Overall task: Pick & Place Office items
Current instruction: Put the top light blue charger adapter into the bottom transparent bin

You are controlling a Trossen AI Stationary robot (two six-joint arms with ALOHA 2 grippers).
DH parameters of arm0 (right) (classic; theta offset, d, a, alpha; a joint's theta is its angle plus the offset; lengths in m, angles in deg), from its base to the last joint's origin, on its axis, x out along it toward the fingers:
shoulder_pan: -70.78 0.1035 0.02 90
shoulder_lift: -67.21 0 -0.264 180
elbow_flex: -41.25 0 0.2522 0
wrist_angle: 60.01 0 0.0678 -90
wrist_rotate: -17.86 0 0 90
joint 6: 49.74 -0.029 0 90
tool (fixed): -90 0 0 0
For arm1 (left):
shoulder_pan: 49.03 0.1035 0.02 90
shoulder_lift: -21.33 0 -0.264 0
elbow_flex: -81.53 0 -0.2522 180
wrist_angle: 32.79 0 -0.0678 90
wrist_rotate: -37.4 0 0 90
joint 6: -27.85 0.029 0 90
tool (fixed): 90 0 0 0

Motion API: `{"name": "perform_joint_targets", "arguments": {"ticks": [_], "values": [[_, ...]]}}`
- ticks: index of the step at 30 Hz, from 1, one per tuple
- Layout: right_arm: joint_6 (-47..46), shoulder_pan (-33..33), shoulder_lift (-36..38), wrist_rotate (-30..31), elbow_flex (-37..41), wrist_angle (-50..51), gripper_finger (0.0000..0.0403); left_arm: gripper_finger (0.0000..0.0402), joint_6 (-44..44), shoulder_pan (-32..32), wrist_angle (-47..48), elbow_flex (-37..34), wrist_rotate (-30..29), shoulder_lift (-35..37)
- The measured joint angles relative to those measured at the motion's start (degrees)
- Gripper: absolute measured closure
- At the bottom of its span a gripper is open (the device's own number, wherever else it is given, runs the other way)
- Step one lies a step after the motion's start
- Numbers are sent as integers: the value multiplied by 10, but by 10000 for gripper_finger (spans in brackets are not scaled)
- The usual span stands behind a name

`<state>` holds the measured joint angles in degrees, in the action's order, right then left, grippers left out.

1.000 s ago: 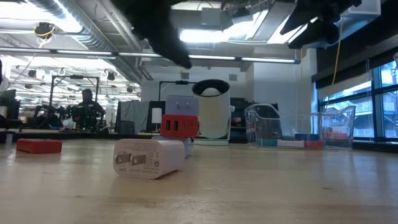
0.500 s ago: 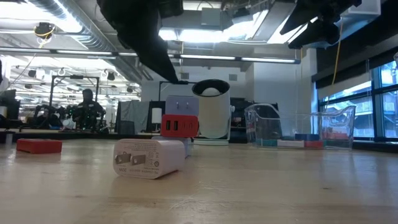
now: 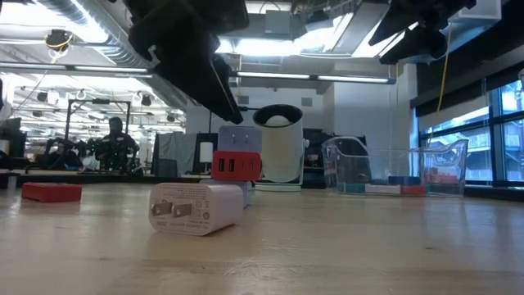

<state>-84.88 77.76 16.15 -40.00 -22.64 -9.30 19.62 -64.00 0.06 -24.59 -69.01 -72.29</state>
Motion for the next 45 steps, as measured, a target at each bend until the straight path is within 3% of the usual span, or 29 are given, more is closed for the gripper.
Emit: {"name": "perform_joint_targets", "arguments": {"ticks": [6, 19, 35, 39, 45], "values": [[0, 0, 0, 0, 0, 0, 112, 70, -2, 3, 0, 0, -44, 0], [0, 0, 0, 0, 0, 0, 112, 70, -83, 7, 0, 0, -17, 0], [2, 0, 0, 0, 0, 0, 112, 71, -86, 8, -31, 0, -4, -37], [2, 0, 0, 0, 0, 0, 112, 84, -86, 8, -32, 0, -4, -37], [16, 0, 0, -1, 0, 0, 112, 139, -92, 8, -35, 0, -4, -37]]}}
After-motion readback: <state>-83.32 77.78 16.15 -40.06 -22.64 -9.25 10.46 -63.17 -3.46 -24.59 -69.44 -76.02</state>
